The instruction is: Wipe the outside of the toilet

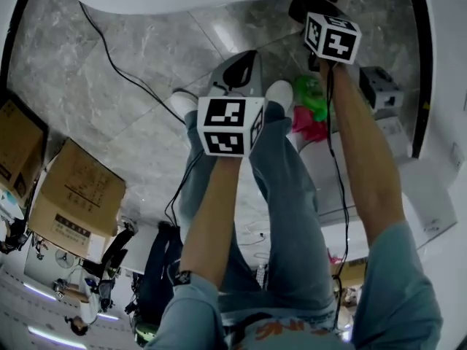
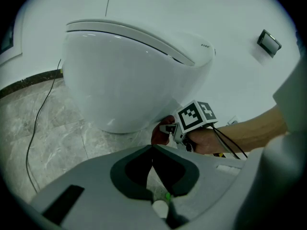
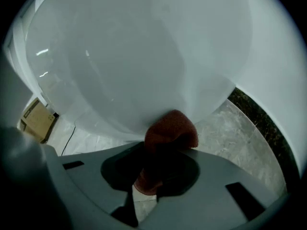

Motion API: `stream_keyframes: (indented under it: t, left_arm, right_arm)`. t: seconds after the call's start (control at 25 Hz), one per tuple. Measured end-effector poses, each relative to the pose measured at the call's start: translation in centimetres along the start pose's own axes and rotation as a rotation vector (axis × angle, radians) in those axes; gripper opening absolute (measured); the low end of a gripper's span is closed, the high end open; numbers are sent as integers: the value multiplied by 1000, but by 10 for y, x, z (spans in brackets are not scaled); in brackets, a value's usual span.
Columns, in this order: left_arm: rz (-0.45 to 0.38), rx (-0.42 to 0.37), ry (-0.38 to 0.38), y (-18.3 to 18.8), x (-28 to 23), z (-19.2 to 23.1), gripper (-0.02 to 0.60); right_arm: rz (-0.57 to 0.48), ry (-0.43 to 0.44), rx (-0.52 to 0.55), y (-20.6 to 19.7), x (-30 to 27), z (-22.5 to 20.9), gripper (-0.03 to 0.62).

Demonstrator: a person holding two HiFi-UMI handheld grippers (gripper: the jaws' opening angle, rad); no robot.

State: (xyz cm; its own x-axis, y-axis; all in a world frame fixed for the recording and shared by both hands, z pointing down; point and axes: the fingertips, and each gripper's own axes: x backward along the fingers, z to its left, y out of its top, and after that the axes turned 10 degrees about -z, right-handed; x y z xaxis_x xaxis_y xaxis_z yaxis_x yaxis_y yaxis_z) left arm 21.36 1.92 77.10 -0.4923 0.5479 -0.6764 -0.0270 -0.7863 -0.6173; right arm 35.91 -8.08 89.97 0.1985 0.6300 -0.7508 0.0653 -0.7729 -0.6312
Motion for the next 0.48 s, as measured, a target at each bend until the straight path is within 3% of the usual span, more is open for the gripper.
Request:
stream_keyframes:
  t: [0.28,0.48]
  left_arm:
    - [-19,42,32,2,6,19,-6]
    - [-36,61,42,6,19,36,-6]
  right_arm:
    - [49,69,132,-4,-13,44,74]
    - [70,79,147,-14,-14,76,74]
